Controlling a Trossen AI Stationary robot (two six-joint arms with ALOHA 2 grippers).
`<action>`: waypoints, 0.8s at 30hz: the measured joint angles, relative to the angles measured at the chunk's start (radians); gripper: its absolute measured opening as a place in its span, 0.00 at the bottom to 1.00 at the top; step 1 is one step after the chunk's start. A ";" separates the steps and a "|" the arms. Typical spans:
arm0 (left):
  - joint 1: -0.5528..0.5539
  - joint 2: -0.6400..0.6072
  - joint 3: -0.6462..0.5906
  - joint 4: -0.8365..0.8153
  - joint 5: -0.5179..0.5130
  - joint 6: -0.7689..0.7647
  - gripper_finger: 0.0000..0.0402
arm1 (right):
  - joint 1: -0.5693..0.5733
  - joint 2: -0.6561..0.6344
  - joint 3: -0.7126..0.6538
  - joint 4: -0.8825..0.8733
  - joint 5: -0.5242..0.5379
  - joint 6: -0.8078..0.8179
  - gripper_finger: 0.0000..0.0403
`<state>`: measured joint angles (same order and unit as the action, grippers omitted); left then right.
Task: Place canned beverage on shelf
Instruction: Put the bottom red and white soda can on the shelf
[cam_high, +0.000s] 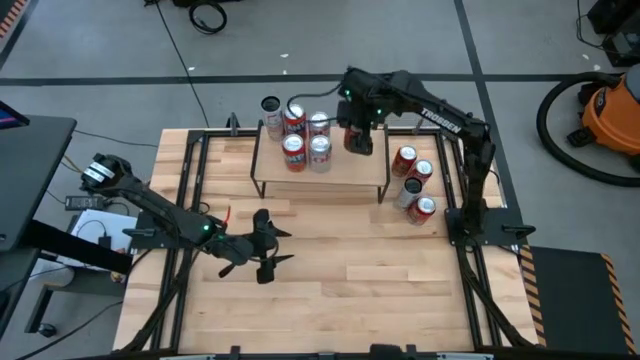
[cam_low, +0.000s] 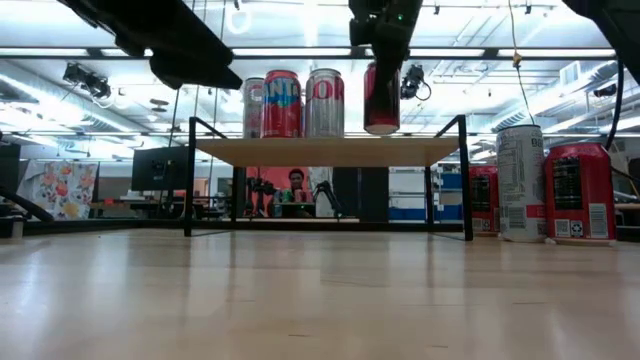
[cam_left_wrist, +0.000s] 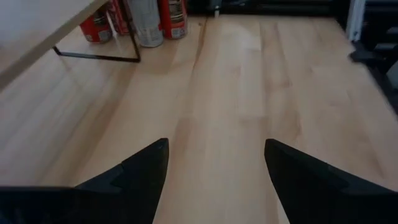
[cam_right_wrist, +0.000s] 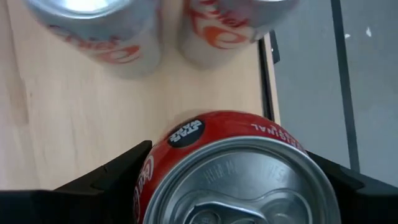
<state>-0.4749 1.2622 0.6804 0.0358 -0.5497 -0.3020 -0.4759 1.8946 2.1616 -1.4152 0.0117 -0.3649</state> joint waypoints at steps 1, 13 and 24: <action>0.005 -0.006 0.000 -0.010 -0.001 0.010 0.69 | -0.012 0.000 0.000 0.007 -0.008 -0.010 0.80; 0.126 -0.014 0.000 -0.010 0.068 0.109 0.69 | -0.056 0.054 -0.001 0.067 -0.067 -0.093 0.80; 0.167 -0.014 0.000 -0.008 0.102 0.116 0.69 | -0.099 0.069 0.000 0.094 -0.114 -0.102 0.80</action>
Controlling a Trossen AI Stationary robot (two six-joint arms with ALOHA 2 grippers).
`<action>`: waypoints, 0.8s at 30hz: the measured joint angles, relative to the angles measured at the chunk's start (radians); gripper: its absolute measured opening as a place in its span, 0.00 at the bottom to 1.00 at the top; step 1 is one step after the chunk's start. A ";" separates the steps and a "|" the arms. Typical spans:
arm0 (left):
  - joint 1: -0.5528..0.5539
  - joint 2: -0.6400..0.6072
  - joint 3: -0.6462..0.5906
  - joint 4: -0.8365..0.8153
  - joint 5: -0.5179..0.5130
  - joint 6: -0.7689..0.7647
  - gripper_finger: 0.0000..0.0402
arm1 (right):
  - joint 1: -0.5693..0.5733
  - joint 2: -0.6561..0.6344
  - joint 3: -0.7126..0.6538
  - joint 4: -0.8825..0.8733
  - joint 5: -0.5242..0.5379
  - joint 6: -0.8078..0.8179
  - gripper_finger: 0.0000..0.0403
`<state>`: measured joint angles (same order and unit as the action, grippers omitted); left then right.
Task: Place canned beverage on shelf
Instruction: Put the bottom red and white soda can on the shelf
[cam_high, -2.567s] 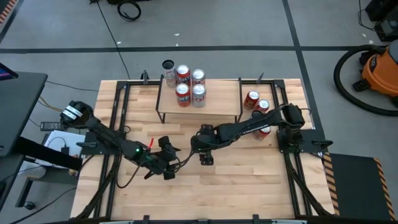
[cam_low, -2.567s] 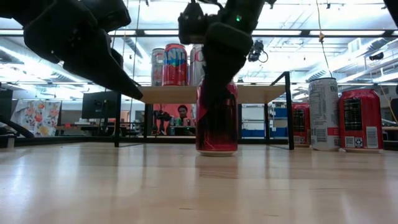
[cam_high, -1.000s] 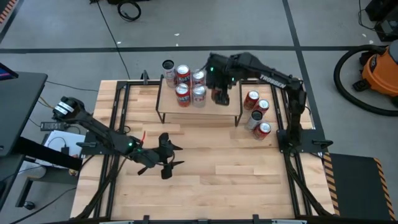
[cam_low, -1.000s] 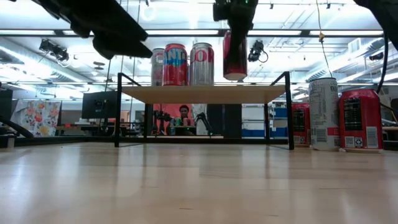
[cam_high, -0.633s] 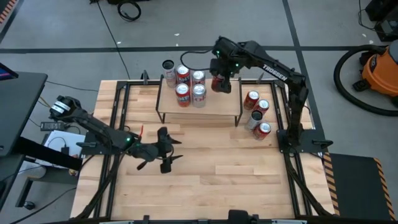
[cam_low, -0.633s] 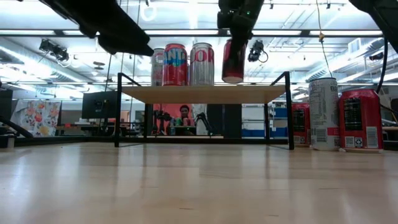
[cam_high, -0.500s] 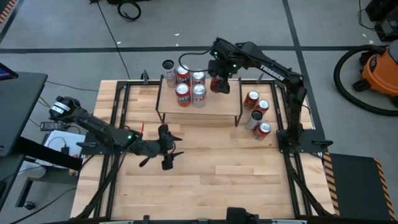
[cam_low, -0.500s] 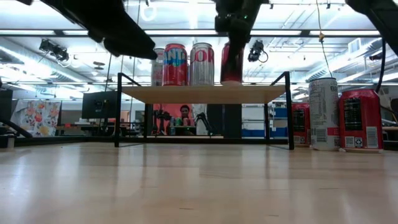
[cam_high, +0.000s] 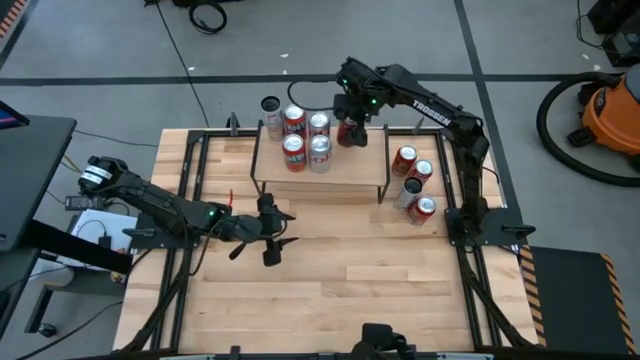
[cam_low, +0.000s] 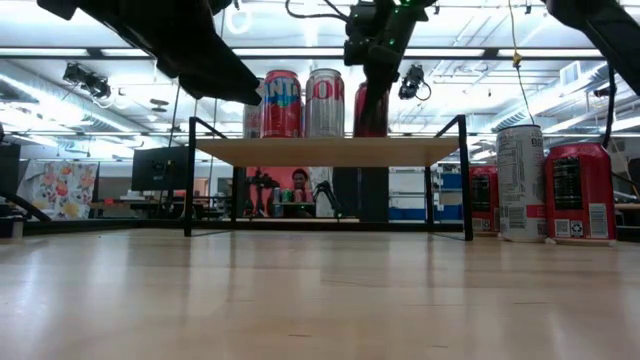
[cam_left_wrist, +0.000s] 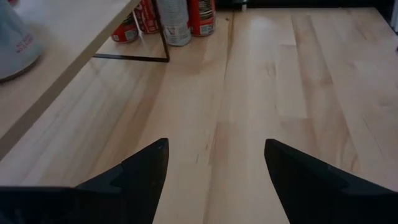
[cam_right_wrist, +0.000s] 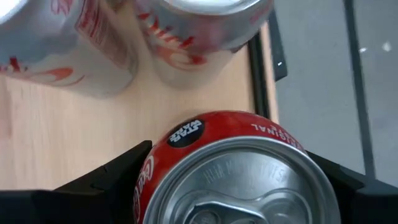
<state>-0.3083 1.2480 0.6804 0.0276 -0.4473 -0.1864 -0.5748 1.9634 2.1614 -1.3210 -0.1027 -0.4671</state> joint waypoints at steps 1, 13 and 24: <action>0.001 0.000 0.000 0.000 0.000 0.000 0.69 | 0.001 0.005 -0.001 -0.006 0.000 -0.001 0.80; 0.004 0.001 0.000 -0.006 0.000 0.006 0.69 | 0.002 0.043 0.001 0.018 0.005 -0.003 0.81; 0.004 0.001 0.000 -0.003 0.000 0.025 0.69 | 0.019 0.046 0.000 0.024 0.083 0.016 0.97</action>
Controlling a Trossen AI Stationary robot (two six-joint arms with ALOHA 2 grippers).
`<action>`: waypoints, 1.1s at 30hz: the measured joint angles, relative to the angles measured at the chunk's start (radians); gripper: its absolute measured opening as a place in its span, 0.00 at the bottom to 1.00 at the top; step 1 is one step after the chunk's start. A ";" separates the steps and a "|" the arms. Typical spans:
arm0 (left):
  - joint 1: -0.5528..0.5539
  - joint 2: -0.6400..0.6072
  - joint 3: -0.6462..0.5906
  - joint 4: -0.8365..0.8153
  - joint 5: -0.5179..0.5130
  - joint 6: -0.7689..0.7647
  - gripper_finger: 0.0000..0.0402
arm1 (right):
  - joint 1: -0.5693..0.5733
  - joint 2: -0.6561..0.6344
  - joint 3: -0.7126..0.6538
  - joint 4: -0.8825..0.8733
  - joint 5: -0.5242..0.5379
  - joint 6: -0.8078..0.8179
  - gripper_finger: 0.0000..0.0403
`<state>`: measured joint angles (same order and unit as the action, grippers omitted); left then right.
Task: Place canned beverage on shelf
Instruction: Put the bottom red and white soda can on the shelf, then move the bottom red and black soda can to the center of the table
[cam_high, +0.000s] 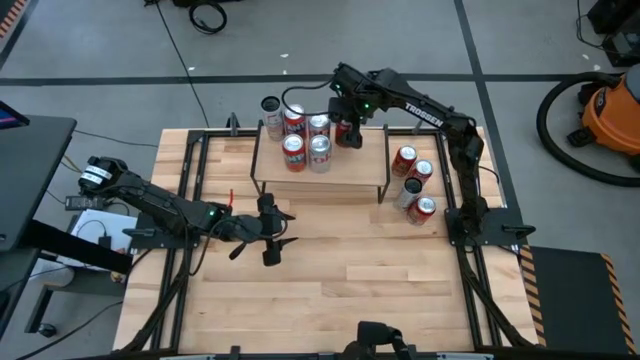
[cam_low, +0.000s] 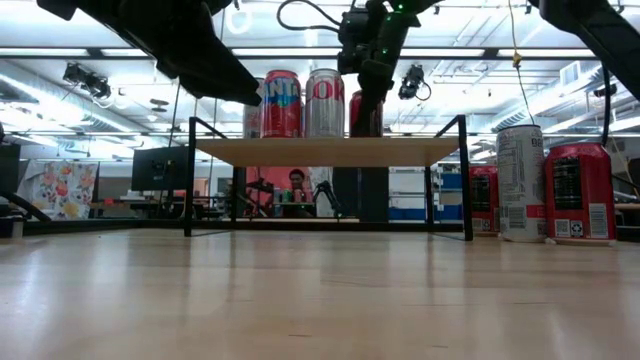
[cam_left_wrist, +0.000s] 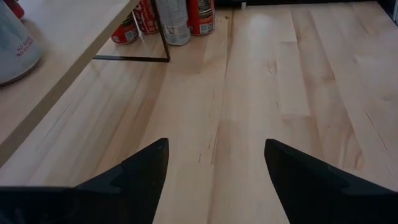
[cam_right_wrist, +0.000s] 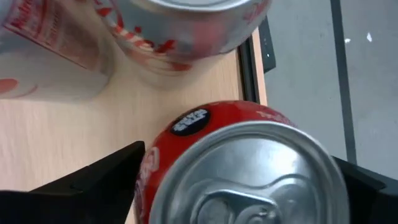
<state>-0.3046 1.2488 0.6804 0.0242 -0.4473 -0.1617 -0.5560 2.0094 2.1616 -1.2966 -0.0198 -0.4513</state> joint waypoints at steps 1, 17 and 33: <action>0.000 0.000 0.000 0.000 0.000 0.000 0.69 | 0.004 0.000 0.001 -0.003 0.001 0.000 0.98; 0.000 0.000 0.000 -0.003 0.000 -0.002 0.69 | 0.089 -0.026 0.188 -0.132 0.163 0.036 0.98; 0.012 -0.001 0.000 -0.012 0.007 -0.011 0.69 | 0.184 -0.137 0.195 -0.277 0.354 0.340 0.98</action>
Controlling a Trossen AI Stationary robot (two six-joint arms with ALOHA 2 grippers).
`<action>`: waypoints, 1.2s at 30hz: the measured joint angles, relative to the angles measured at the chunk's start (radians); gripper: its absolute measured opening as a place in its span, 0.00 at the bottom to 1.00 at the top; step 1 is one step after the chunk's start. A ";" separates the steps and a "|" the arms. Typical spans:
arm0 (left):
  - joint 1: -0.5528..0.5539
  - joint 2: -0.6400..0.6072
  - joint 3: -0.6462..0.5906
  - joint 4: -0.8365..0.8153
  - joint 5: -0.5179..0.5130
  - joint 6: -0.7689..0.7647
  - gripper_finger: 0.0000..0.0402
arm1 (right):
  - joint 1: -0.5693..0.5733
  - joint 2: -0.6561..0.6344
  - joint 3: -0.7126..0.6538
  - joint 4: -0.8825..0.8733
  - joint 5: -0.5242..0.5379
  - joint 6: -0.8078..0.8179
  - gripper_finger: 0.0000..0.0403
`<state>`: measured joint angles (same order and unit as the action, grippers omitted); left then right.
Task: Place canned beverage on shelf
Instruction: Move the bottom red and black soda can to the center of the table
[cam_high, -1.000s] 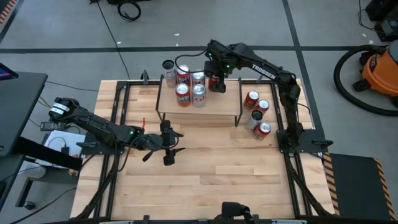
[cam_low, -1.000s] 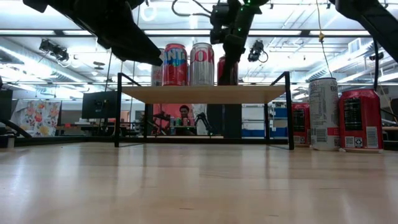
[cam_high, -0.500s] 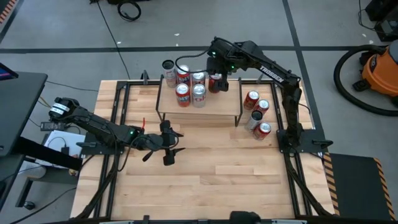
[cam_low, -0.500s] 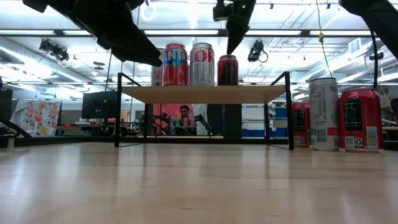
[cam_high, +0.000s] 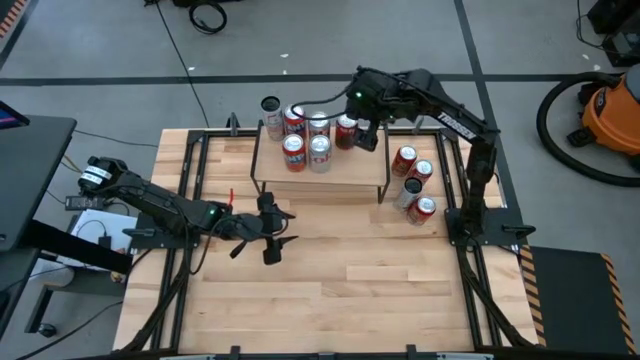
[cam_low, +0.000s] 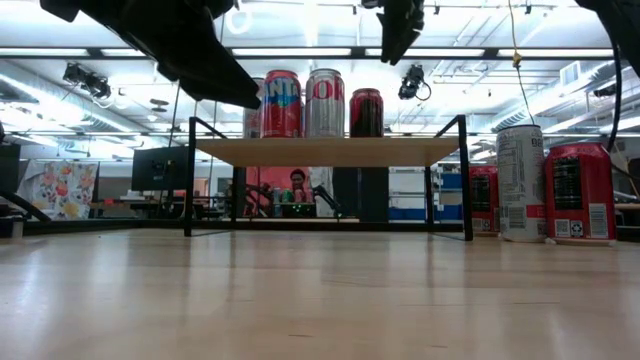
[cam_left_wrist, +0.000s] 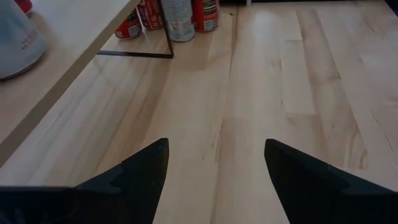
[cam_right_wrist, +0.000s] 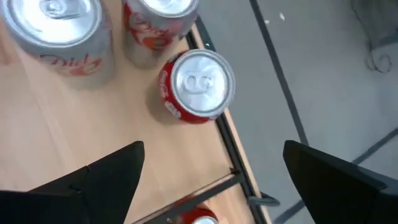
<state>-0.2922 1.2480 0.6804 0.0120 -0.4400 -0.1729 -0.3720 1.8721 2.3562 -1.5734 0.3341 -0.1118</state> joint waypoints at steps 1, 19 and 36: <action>-0.001 0.000 0.000 0.001 0.000 -0.001 0.69 | 0.008 -0.001 -0.002 0.000 0.014 0.019 0.98; -0.001 -0.025 0.000 0.051 -0.008 0.065 0.69 | 0.191 -0.126 -0.025 0.004 0.067 0.269 0.90; -0.112 -0.086 0.013 0.094 -0.009 0.004 0.69 | 0.604 -0.428 -0.634 0.035 0.331 0.826 0.90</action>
<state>-0.4039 1.1616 0.6931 0.1058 -0.4491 -0.1684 0.2317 1.4438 1.7226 -1.5387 0.6649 0.7143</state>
